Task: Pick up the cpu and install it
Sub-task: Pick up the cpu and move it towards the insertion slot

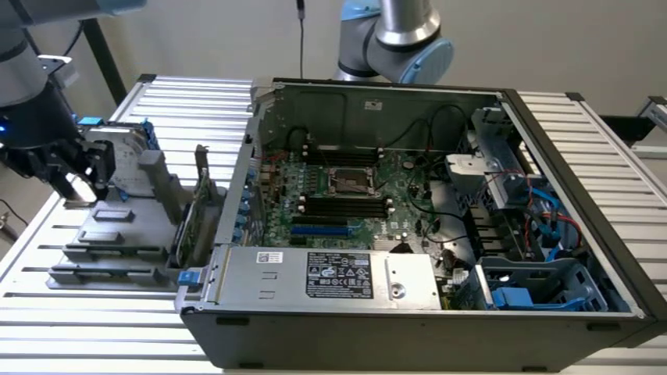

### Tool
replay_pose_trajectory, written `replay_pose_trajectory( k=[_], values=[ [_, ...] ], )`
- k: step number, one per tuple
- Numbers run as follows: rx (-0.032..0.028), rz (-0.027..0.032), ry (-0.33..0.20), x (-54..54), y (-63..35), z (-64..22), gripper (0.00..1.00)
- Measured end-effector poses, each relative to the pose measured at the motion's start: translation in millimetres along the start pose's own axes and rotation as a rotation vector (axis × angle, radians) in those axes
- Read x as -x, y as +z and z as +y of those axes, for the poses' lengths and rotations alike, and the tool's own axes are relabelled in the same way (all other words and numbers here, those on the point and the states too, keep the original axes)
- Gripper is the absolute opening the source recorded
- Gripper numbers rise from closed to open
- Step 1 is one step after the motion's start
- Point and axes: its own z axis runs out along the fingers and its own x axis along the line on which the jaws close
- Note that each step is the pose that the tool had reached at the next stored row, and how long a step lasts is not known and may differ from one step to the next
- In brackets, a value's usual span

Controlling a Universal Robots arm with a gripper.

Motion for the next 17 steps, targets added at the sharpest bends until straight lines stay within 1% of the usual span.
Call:
replay_pose_trajectory(
  k=[3, 9, 14, 17],
  values=[
    [0.0001, 0.0028, -0.001, 5.9, -14.0, 0.7, 0.54],
    [-0.0002, 0.0093, -0.004, 21.8, -41.8, 2.0, 0.54],
    [-0.0004, 0.0143, -0.007, 37.5, -65.4, 3.1, 0.54],
    [-0.0001, 0.0182, -0.009, 49.0, -79.5, 3.8, 0.54]
  ],
)
